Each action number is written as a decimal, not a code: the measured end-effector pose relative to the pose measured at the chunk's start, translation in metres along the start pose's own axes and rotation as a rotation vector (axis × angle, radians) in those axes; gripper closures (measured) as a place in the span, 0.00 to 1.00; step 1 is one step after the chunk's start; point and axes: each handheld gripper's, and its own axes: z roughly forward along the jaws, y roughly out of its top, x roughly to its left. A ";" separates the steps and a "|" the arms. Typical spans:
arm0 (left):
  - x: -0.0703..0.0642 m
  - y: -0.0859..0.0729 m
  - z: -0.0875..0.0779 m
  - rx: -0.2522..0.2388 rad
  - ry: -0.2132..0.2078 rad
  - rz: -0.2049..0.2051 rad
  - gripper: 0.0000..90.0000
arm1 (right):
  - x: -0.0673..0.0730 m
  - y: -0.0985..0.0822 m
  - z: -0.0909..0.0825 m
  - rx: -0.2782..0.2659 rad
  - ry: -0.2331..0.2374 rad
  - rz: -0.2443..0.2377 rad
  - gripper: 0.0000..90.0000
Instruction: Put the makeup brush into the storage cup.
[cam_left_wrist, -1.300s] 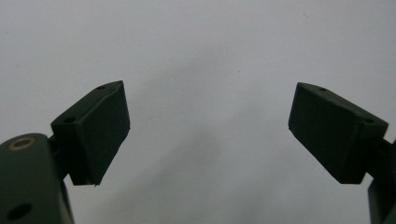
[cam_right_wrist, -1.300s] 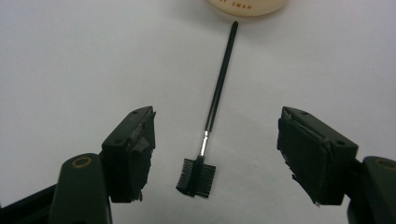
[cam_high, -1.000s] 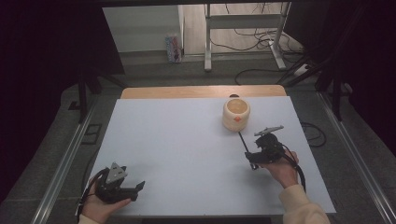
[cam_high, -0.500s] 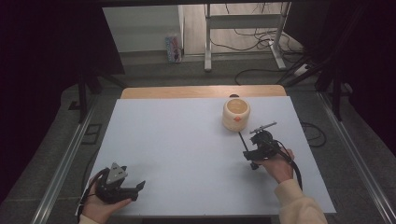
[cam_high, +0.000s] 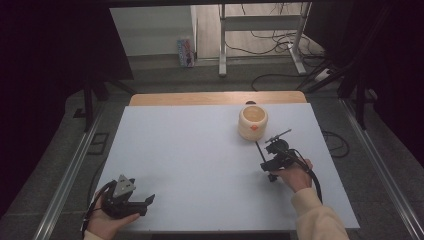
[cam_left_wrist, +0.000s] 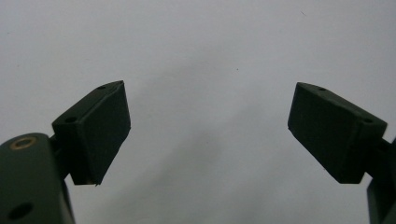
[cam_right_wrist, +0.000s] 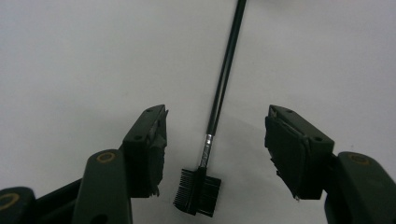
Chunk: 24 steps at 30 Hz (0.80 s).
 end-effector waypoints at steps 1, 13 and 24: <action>0.000 0.000 0.000 0.001 0.000 0.001 0.15 | 0.000 0.001 0.001 0.010 0.001 -0.003 0.44; -0.001 0.000 0.001 0.004 -0.002 0.005 0.15 | -0.003 0.005 0.011 0.083 -0.003 0.016 0.46; -0.001 0.000 0.001 0.006 -0.003 0.004 0.15 | -0.002 0.006 0.015 0.122 0.004 0.016 0.57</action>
